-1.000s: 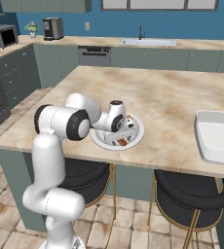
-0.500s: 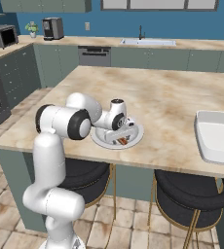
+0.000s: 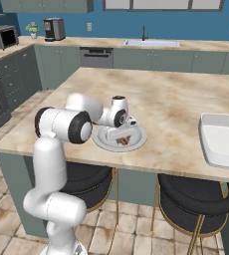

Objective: Place one cooked food and one vegetable from the large plate to each tupperware container.

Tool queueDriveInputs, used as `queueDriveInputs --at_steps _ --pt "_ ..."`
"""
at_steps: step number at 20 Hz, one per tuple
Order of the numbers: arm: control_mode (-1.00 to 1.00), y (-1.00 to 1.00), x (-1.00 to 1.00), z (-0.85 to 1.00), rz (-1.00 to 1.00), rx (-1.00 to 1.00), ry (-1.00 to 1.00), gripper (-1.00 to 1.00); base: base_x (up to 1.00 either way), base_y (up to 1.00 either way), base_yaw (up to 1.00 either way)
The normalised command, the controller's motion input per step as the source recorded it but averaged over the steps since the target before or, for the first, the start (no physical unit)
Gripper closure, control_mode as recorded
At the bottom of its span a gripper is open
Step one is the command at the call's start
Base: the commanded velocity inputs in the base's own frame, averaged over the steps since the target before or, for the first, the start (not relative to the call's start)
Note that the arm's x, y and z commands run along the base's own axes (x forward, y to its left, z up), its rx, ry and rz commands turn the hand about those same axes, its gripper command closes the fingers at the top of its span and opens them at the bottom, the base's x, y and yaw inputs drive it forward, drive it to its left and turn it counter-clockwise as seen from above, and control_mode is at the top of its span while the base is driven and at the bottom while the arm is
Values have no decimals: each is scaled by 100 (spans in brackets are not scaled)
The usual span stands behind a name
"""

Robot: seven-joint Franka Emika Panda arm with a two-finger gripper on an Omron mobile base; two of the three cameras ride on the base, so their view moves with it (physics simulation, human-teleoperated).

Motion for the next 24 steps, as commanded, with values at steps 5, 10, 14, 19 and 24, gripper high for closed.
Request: queueDriveInputs --at_steps 5,10,14,19,24 --pt "-100 59 -9 93 -20 2 2 100 0 0 0" --pt "-100 89 -21 57 -40 6 -2 100 0 0 0" --pt "-100 84 -5 23 -54 6 -10 100 0 0 0" --pt "-100 95 31 5 -45 0 -1 100 0 0 0" --pt "-100 95 17 -4 -28 0 -5 100 0 0 0"
